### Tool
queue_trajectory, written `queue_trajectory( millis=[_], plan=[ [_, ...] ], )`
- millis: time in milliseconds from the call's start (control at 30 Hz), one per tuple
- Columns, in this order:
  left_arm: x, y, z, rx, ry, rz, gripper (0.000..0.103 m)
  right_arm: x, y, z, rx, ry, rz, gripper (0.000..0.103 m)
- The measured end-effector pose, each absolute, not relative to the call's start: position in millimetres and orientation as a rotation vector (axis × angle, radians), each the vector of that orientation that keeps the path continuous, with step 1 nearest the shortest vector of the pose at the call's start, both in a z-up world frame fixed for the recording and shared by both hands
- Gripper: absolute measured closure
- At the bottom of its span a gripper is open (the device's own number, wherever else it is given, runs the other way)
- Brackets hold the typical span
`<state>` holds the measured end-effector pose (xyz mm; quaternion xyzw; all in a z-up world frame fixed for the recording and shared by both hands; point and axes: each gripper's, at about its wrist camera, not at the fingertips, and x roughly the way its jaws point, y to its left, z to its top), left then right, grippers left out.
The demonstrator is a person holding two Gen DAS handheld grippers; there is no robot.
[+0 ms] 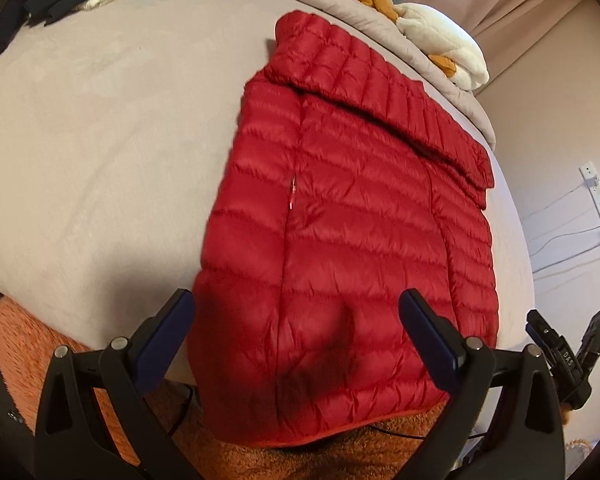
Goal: Fold large clothes
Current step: 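Move both tools to the jacket hem edge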
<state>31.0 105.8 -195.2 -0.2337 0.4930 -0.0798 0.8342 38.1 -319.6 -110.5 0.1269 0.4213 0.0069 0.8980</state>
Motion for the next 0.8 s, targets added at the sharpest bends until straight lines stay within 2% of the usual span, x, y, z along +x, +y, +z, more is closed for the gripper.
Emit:
queue_trajectory(
  millis=[300,800],
  plan=[
    [20,107,-210,-0.497,1.065,-0.168,0.009,26,-316,-133,0.277,0.931,0.037,0.009],
    [8,112,-227,-0.506,1.078,-0.197,0.012,24,-307,-157,0.273,1.026,0.055,0.009]
  ],
)
